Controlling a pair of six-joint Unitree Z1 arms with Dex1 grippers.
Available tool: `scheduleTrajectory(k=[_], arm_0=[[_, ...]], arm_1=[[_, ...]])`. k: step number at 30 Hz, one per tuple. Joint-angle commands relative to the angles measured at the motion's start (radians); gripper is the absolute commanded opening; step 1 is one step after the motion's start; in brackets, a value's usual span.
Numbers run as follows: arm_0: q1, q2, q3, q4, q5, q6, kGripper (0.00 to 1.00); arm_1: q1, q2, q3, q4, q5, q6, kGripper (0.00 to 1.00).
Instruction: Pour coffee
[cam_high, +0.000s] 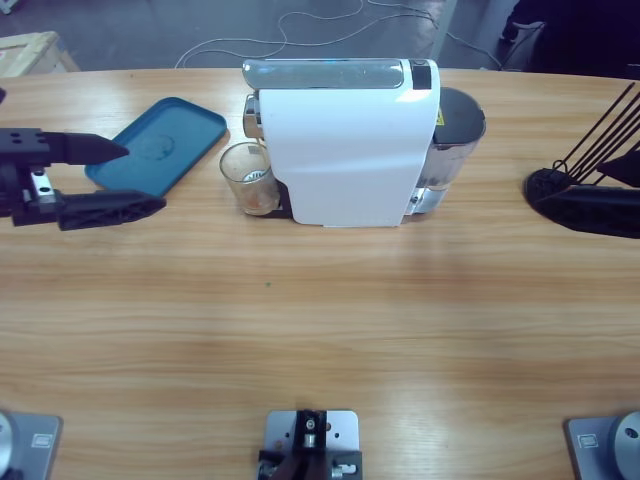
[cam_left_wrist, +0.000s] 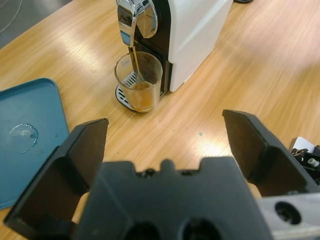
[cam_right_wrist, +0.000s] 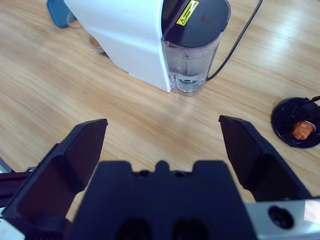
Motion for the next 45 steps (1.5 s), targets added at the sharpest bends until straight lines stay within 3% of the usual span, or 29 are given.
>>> scheduleTrajectory(k=[1,45], arm_0=[[-0.009,0.003,0.02,0.0,-0.011,-0.029,0.991],[-0.017,0.008,0.044,0.01,-0.008,-0.022,0.991]], arm_1=[[0.008,-0.024,0.044,-0.028,0.012,-0.01,1.0],[0.008,-0.046,0.074,-0.071,0.053,-0.025,1.0]])
